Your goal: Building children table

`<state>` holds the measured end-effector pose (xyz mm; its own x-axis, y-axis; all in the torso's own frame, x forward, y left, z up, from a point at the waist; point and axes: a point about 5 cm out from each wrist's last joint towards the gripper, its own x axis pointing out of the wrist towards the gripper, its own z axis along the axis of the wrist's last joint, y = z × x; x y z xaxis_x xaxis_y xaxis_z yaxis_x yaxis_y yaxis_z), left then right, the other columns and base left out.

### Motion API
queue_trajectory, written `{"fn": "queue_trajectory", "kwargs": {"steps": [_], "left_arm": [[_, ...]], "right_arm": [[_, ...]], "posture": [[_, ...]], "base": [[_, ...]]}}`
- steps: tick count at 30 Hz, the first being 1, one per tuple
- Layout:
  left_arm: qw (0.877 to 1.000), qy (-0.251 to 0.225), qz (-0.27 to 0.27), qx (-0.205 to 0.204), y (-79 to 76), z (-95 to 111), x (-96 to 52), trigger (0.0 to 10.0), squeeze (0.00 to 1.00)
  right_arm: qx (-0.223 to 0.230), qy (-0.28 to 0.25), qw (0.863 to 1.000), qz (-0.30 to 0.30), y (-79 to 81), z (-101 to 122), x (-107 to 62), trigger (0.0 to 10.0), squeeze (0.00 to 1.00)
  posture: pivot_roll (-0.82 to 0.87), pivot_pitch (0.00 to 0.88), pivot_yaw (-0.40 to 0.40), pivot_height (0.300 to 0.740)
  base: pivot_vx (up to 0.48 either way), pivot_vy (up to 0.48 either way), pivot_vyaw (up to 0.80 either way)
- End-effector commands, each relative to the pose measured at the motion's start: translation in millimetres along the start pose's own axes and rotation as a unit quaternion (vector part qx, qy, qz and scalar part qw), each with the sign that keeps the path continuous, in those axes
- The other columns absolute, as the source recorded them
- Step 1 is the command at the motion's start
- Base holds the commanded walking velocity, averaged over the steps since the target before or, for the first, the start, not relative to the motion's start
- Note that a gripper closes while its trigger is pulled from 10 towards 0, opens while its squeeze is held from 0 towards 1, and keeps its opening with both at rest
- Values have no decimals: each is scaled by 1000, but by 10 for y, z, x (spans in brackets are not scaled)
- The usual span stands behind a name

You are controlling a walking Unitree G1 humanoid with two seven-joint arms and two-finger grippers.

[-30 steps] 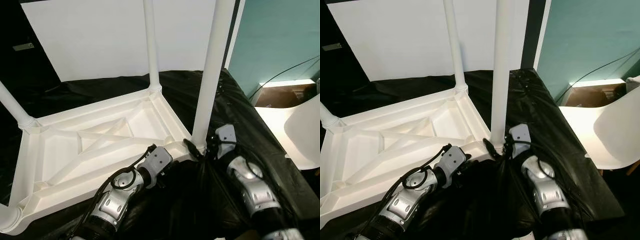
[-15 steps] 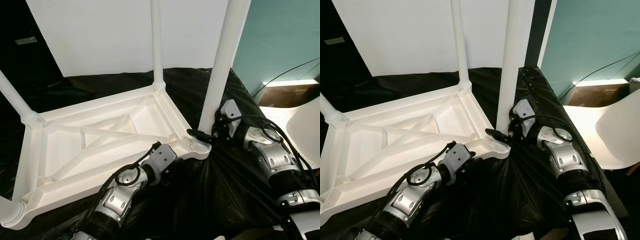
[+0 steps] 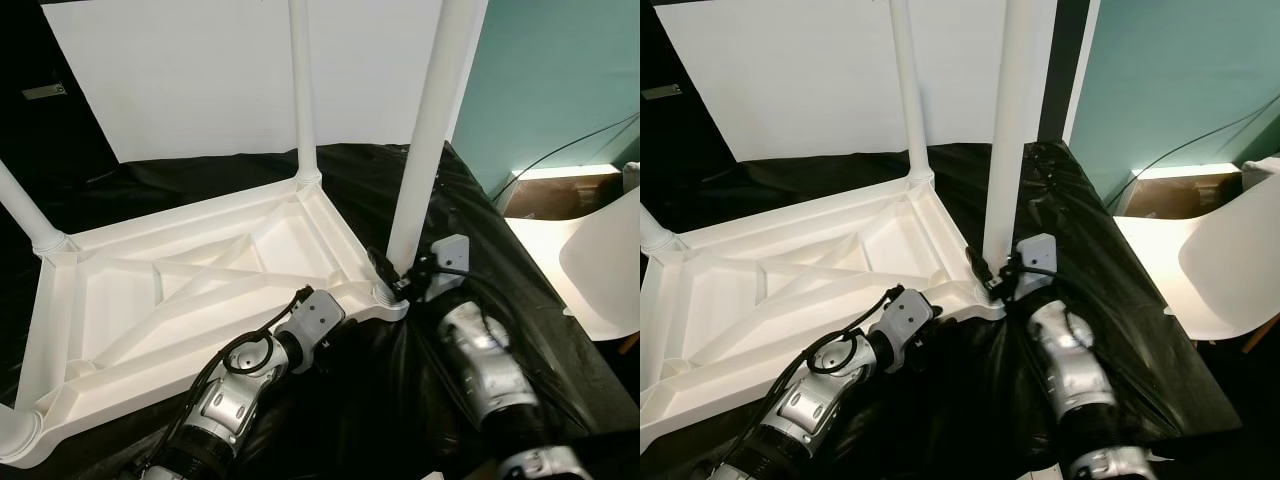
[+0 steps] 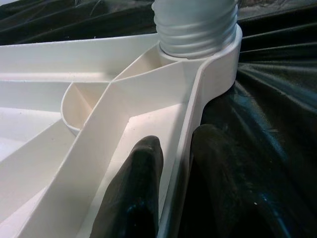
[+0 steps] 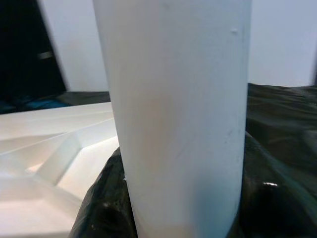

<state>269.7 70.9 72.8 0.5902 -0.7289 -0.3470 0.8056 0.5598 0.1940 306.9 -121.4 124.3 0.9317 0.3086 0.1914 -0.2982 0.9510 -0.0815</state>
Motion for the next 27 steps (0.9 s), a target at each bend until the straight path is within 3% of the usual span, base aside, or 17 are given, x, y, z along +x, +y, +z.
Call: {"fn": "queue_trajectory", "kwargs": {"steps": [1,3,4,5,6,7,8,10,11,12,13,14,20,24,25,26,27], "left_arm": [[991,121,-34,-43,-169,-547,-129,10000,0],[991,121,-34,-41,-169,-546,-132,10000,0],[991,121,-33,-41,-169,-549,-138,10000,0],[991,122,-32,-41,-170,-555,-143,10000,0],[991,122,-32,-41,-170,-555,-143,10000,0],[991,123,-32,-41,-172,-560,-147,10000,0],[991,122,-32,-44,-175,-562,-148,10000,0],[991,122,-32,-44,-175,-562,-148,10000,0],[991,122,-32,-45,-177,-562,-147,10000,0],[991,121,-34,-45,-178,-556,-141,10000,0],[991,121,-34,-45,-178,-556,-141,10000,0],[991,121,-34,-44,-179,-551,-137,10000,0],[991,121,-39,-44,-201,-559,-137,10000,0],[991,122,-44,-43,-213,-558,-124,10000,0],[991,120,-45,-40,-209,-544,-108,10000,0],[991,119,-46,-39,-207,-533,-100,10000,0],[991,117,-46,-37,-199,-513,-87,10000,0]], "right_arm": [[-15,19,993,-114,-359,-30,-62,0,0],[-1,12,996,-86,-244,-8,-17,0,0],[0,27,998,-59,-193,-37,-21,10000,0],[-4,38,999,-36,-164,-61,-30,10000,424],[-4,38,999,-36,-164,-61,-30,10000,424],[-6,42,999,-21,-152,-72,-41,10000,1000],[-1,45,998,37,-74,-94,-67,10000,1000],[-1,45,998,37,-74,-94,-67,10000,1000],[3,44,996,75,-21,-103,-87,10000,1000],[-10,47,993,111,-40,-131,-141,10000,271],[-10,47,993,111,-40,-131,-141,10000,271],[-20,51,990,131,-63,-150,-180,10000,0],[-83,61,977,185,-385,-47,-118,10000,0],[-94,75,968,221,-445,0,-84,10000,0],[-90,82,964,235,-447,0,-88,4431,0],[-87,87,962,244,-448,1,-94,4431,0],[-81,92,958,259,-433,-14,-132,0,0]], "posture": [[-9,0,6,740],[-6,0,7,740],[-8,0,7,740],[-6,0,7,740],[-6,0,7,740],[-5,0,8,740],[-6,0,9,740],[-6,0,9,740],[-6,0,9,740],[-3,0,7,740],[-3,0,7,740],[-3,0,8,740],[-22,0,19,740],[-25,0,16,740],[-24,0,16,740],[-24,0,16,740],[-17,0,11,740]], "base": [[0,0,0],[0,0,0],[0,0,0],[0,0,0],[0,0,0],[0,0,0],[0,0,0],[0,0,0],[0,0,0],[0,0,0],[0,0,0],[0,0,0],[0,0,0],[0,0,0],[0,0,0],[0,0,0],[0,0,0]]}}
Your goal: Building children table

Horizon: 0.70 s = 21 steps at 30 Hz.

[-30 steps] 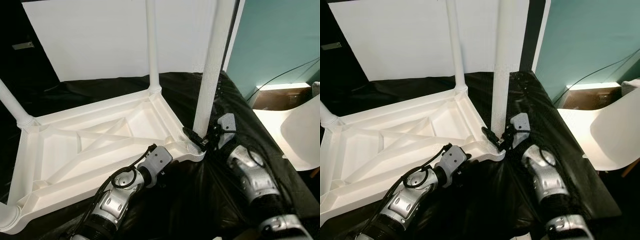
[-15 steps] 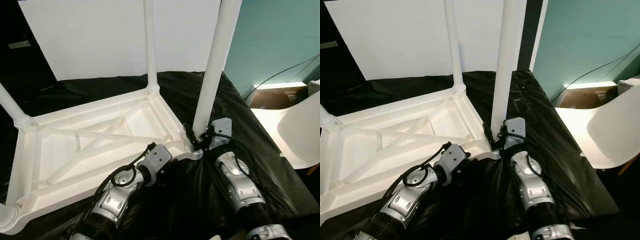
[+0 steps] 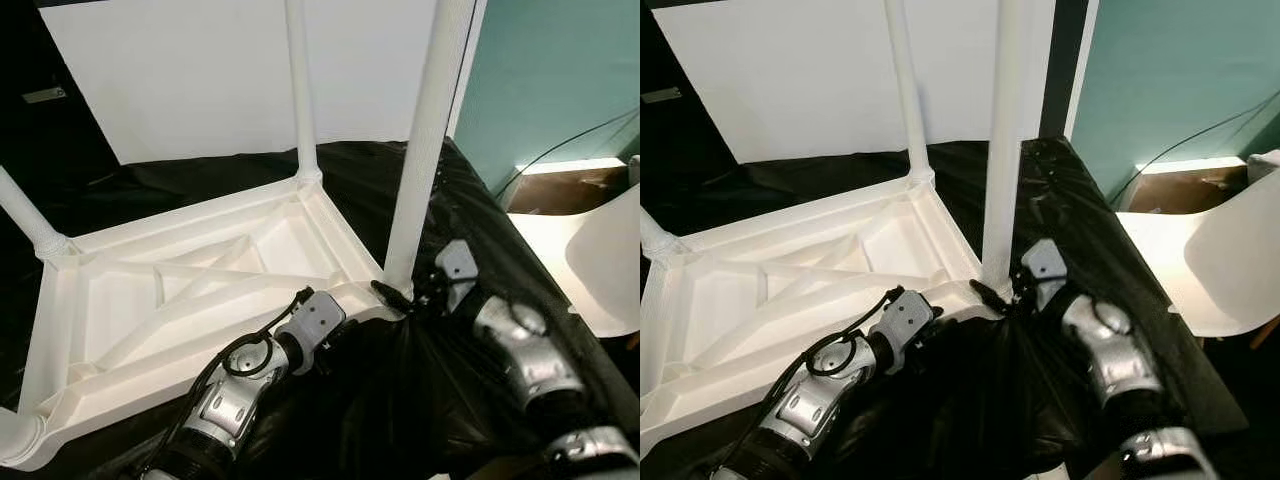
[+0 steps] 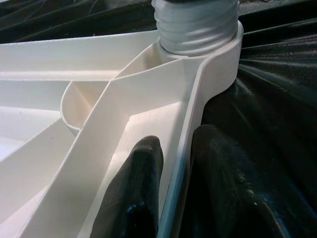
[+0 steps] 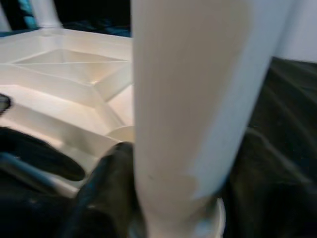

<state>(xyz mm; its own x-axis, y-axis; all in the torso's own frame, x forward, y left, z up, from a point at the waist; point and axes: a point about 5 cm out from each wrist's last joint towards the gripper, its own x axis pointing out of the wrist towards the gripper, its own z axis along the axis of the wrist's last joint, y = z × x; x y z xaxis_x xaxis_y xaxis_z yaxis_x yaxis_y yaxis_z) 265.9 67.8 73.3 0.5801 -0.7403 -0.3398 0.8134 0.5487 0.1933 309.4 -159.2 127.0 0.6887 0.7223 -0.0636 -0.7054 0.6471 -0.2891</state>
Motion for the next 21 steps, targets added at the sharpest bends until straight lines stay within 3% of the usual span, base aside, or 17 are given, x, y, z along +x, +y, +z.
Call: {"fn": "queue_trajectory", "kwargs": {"steps": [1,5,8,11,13,14,17,21], "left_arm": [[991,120,-39,-39,-145,-511,-81,10000,0],[992,118,-36,-40,-131,-497,-81,10000,0],[991,119,-35,-40,-125,-503,-105,10000,0],[991,121,-36,-37,-112,-508,-118,10000,0],[991,122,-35,-36,-102,-505,-115,10000,0],[991,122,-35,-36,-102,-505,-115,10000,0],[992,118,-35,-41,-127,-490,-84,10000,0],[992,117,-36,-42,-140,-489,-75,10000,0]], "right_arm": [[23,17,1000,12,21,-75,-80,0,0],[68,21,997,33,157,-155,-100,0,0],[123,4,992,14,372,-196,-18,0,0],[110,-15,993,-43,459,-196,40,0,0],[87,-43,983,-154,441,-161,63,0,0],[87,-43,983,-154,441,-161,63,0,0],[86,-43,960,-263,376,-176,26,0,0],[84,-38,954,-285,352,-184,12,0,0]], "posture": [[-16,0,10,740],[-13,0,6,740],[-6,0,9,740],[-6,0,9,740],[-7,0,12,740],[-7,0,12,740],[-11,0,11,740],[-9,0,9,740]], "base": [[0,0,0],[0,0,0],[0,0,0],[0,0,0],[0,0,0],[0,0,0],[0,0,0],[0,0,0]]}}
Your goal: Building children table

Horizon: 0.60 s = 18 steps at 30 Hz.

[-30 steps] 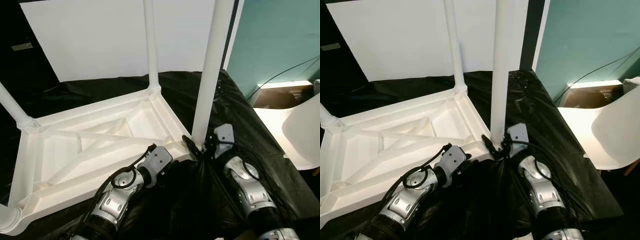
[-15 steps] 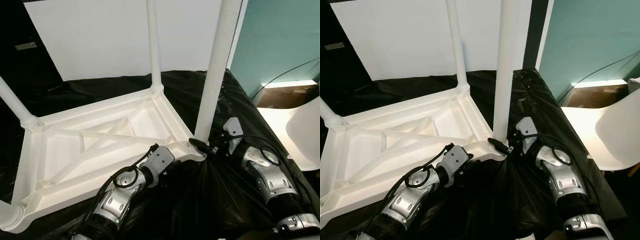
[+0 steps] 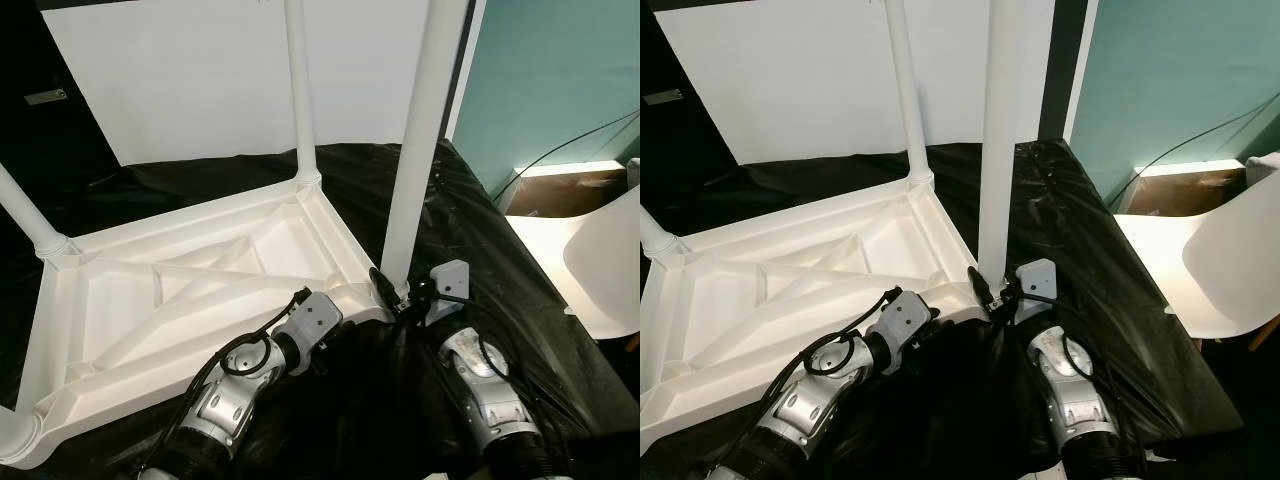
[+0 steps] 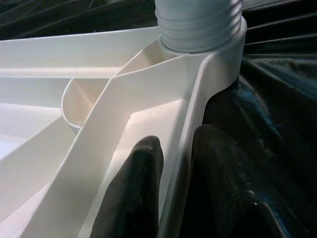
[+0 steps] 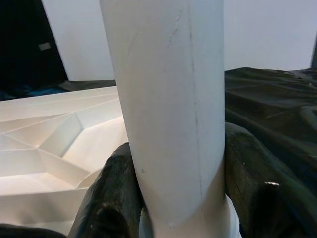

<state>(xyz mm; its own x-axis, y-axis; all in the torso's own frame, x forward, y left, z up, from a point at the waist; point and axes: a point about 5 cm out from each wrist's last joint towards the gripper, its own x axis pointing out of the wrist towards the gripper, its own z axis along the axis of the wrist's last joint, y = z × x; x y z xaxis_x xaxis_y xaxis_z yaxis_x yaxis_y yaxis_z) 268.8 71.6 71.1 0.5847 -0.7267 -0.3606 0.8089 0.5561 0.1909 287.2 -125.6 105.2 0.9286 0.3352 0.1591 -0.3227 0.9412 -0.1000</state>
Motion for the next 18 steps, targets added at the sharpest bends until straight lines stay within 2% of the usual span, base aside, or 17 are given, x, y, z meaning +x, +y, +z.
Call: {"fn": "queue_trajectory", "kwargs": {"steps": [1,2,3,4,7,8,10,11,12,13,14,16,18], "left_arm": [[993,104,-40,-41,-197,-456,-56,10000,0],[993,104,-42,-43,-219,-459,-55,10000,0],[993,104,-43,-44,-241,-469,-59,10000,0],[992,105,-44,-45,-258,-481,-67,10000,0],[992,107,-45,-47,-270,-496,-77,10000,0],[992,107,-45,-48,-265,-497,-76,10000,0],[992,107,-44,-48,-262,-498,-76,10000,0],[992,108,-45,-48,-256,-502,-66,10000,0],[992,108,-47,-47,-259,-501,-57,10000,0],[992,108,-47,-47,-259,-501,-57,10000,0],[992,108,-49,-46,-263,-497,-47,10000,0],[992,108,-51,-43,-264,-488,-38,10000,0],[992,108,-51,-38,-251,-480,-34,10000,0]], "right_arm": [[-9,20,999,-48,-144,-55,-39,0,0],[-10,25,999,-37,-132,-50,-23,667,0],[-14,29,999,-23,-118,-45,-10,6353,0],[-14,35,999,-6,-97,-51,-1,10000,0],[-13,41,999,14,-79,-64,0,10000,0],[-6,39,998,40,-86,-79,-7,10000,1000],[-2,38,998,58,-92,-90,-13,10000,1000],[-11,48,994,99,-133,-147,-18,10000,1000],[-20,53,993,105,-167,-170,-16,10000,882],[-20,53,993,105,-167,-170,-16,10000,882],[-26,57,992,111,-195,-183,-14,10000,0],[-31,56,991,120,-226,-169,-7,10000,0],[-42,52,986,150,-324,-103,26,10000,0]], "posture": [[-7,0,7,740],[-7,0,6,740],[-5,0,5,740],[-5,0,5,740],[-5,0,5,740],[-12,0,8,740],[-12,0,8,740],[-19,0,12,740],[-21,0,17,740],[-21,0,17,740],[-21,0,20,740],[-21,0,23,740],[-20,0,32,740]], "base": [[0,0,0],[0,0,0],[0,0,0],[0,0,0],[0,0,0],[0,0,0],[0,0,0],[0,0,0],[0,0,0],[0,0,0],[0,0,0],[0,0,0],[0,0,0]]}}
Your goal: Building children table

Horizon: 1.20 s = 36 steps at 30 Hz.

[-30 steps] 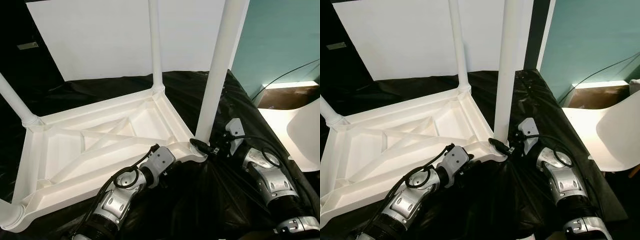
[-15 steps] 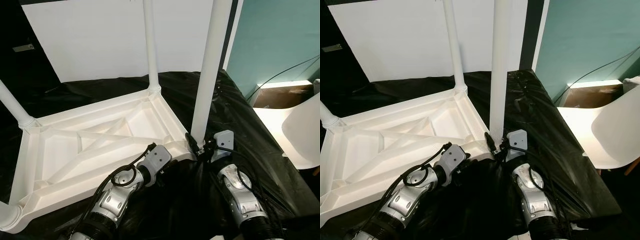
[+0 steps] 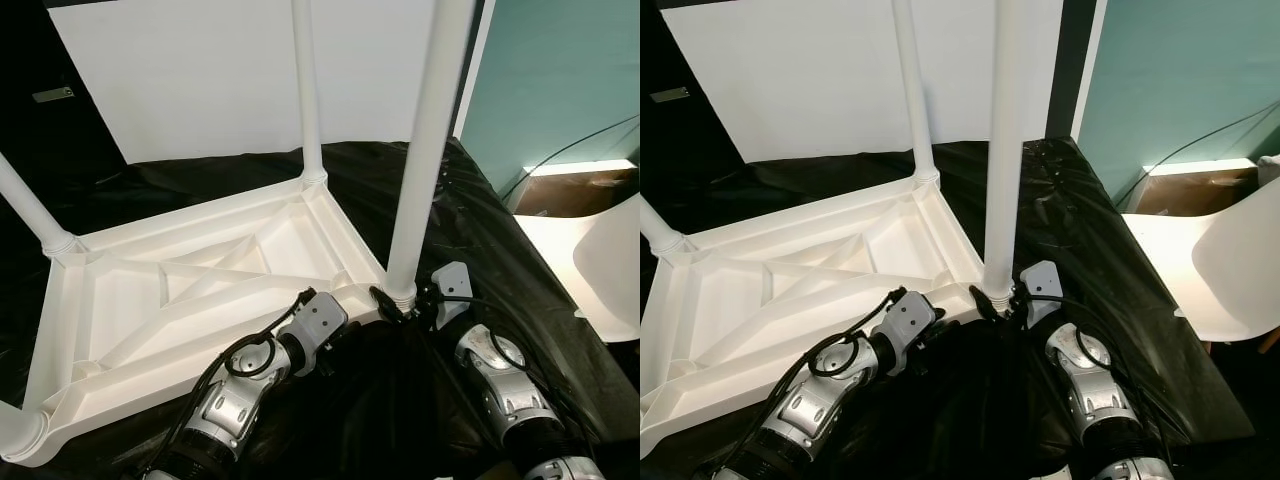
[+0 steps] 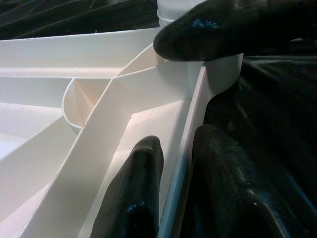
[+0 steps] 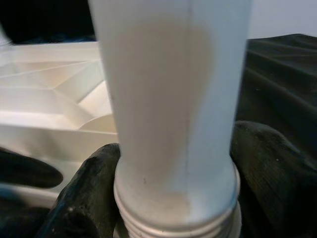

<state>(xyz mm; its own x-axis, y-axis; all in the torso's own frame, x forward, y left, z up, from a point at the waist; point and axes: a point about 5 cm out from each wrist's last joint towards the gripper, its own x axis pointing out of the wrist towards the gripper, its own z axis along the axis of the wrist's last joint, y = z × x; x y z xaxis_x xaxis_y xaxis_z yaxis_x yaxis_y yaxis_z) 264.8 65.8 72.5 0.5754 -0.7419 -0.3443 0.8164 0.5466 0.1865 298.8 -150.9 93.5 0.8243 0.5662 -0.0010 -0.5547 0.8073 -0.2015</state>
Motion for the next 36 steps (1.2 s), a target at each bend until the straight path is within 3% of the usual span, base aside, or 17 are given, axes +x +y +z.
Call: {"fn": "queue_trajectory", "kwargs": {"steps": [1,6,12,13,16,24,28,30,32,33,36], "left_arm": [[991,119,-45,-37,-184,-513,-59,10000,0],[991,123,-47,-36,-186,-525,-73,10000,0],[990,125,-48,-37,-204,-542,-81,10000,0],[990,125,-47,-38,-208,-543,-82,10000,0],[990,125,-44,-42,-214,-549,-86,10000,0],[990,125,-44,-42,-214,-552,-95,10000,0],[990,125,-44,-43,-220,-556,-103,10000,0],[990,125,-43,-43,-223,-556,-102,10000,0],[990,124,-42,-45,-233,-553,-97,10000,0],[990,124,-42,-45,-233,-553,-97,10000,0],[990,124,-41,-48,-242,-553,-103,10000,0]], "right_arm": [[-18,-6,999,30,-144,82,3,10000,0],[-54,-8,997,60,-301,197,30,10000,0],[-78,-13,993,86,-373,285,73,10000,0],[-64,-8,992,104,-374,273,74,0,0],[12,3,991,131,-394,245,66,0,0],[74,29,986,146,-388,136,16,0,0],[95,-18,995,0,-157,119,42,0,0],[89,-26,995,-26,-101,121,32,0,0],[47,-33,993,-103,31,109,-28,0,0],[47,-33,993,-103,31,109,-28,0,0],[13,-19,981,-195,87,41,-115,0,0]], "posture": [[-20,0,35,740],[-20,0,36,740],[-13,0,30,740],[-10,0,27,740],[-9,0,26,740],[-12,0,30,740],[-11,0,21,740],[-11,0,21,740],[-5,0,19,740],[-5,0,19,740],[-1,0,24,740]], "base": [[0,0,0],[0,0,0],[0,0,0],[0,0,0],[0,0,0],[0,0,0],[0,0,0],[0,0,0],[0,0,0],[0,0,0],[0,0,0]]}}
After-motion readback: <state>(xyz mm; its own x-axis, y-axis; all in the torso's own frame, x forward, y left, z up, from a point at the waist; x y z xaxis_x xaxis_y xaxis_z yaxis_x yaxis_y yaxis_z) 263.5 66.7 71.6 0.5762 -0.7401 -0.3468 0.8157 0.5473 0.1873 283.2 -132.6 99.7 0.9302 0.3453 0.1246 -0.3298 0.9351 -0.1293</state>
